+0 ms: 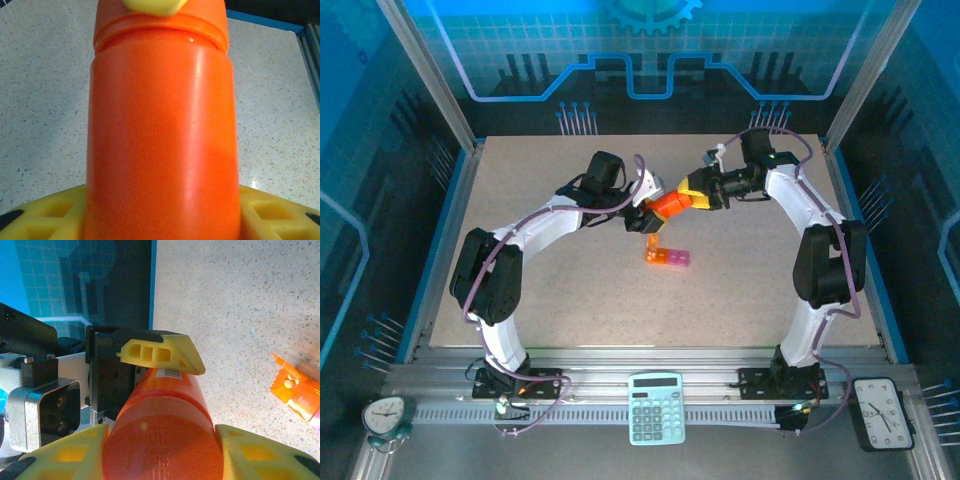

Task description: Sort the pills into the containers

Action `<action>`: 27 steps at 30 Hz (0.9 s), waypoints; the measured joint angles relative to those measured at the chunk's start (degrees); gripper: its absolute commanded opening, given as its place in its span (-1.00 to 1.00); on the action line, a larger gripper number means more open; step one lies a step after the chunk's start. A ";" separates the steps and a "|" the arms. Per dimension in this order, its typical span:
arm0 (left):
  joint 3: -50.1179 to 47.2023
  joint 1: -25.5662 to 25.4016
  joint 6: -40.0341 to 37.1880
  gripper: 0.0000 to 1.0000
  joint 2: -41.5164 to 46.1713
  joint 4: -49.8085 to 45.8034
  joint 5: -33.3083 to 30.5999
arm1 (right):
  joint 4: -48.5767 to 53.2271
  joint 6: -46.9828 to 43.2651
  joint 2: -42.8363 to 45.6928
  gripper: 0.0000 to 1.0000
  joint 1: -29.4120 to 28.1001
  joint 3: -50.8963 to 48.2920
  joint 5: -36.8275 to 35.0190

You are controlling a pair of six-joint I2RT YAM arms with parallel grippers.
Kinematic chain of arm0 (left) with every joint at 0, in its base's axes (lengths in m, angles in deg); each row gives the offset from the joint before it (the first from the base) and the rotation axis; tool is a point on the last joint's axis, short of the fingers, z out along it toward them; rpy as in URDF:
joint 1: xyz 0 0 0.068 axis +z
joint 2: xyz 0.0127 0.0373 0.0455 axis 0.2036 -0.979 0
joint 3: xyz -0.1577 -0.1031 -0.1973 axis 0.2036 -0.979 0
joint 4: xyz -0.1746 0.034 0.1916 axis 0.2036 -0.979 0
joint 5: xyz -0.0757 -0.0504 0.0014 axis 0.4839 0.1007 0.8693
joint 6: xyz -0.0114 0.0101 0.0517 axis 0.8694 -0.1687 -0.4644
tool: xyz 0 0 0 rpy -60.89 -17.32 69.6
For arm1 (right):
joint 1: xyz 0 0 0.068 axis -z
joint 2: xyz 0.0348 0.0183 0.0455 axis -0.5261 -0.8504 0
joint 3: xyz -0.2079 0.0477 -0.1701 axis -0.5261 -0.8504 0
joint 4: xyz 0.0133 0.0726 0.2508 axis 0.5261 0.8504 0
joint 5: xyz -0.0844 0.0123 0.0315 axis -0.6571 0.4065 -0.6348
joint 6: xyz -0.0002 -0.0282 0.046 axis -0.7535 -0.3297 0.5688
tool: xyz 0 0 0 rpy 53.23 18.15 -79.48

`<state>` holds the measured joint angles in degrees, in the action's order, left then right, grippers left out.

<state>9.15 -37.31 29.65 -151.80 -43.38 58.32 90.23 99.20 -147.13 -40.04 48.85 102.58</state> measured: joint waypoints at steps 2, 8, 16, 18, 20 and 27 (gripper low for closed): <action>-0.13 0.00 0.35 -0.96 0.07 0.70 -0.17 | -0.22 0.61 0.00 0.01 -0.02 0.33 -0.20; -0.61 -0.02 1.29 -0.96 0.22 4.00 -0.33 | -2.97 3.67 0.35 0.24 -0.04 0.70 -0.37; -0.87 -2.49 2.29 -0.97 1.14 9.99 2.86 | -12.44 11.45 1.62 0.54 -0.50 0.72 0.83; -1.33 -2.47 2.95 -0.96 1.44 11.43 3.15 | -15.91 14.19 2.40 0.59 -0.07 0.72 1.03; -2.03 -2.34 4.17 -0.97 1.66 12.85 3.19 | -19.39 16.92 3.26 0.61 0.61 0.50 1.18; -7.28 -0.90 14.01 -0.96 2.43 24.20 4.28 | -35.12 28.30 7.26 0.58 5.40 -5.57 0.28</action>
<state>1.87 -38.21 43.66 -149.38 -19.19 62.60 55.11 127.50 -139.88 -34.64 43.27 102.86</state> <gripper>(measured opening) 0.537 0.797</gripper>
